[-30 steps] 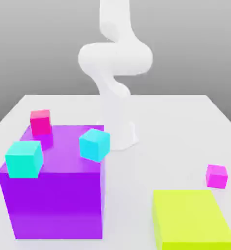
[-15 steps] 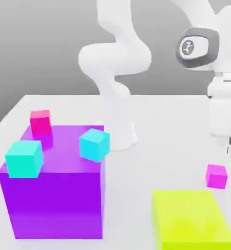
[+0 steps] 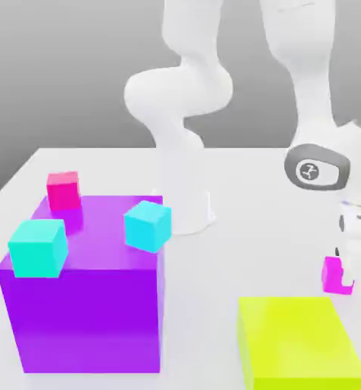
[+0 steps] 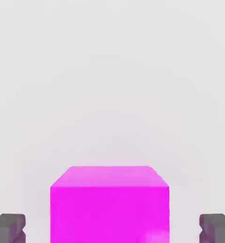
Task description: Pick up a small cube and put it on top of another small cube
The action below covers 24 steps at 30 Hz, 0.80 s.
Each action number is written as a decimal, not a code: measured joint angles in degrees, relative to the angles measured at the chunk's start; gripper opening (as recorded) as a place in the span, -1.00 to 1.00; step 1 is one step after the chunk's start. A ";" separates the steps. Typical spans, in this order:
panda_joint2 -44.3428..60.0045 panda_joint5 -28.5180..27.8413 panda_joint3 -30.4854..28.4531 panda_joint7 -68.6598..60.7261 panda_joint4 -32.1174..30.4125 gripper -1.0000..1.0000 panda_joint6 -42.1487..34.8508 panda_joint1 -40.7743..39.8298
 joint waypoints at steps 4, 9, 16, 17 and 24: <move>0.00 -0.10 0.01 0.10 0.00 -1.00 -0.02 -0.01; -2.10 2.37 2.77 -1.75 -0.49 -1.00 -1.53 -2.22; -11.58 14.83 11.45 -11.16 -2.89 -1.00 -8.19 -8.17; -12.08 15.51 11.87 -12.49 -2.88 -1.00 -8.50 -8.47; -16.88 12.70 5.17 -7.80 -0.52 -1.00 -14.22 -16.89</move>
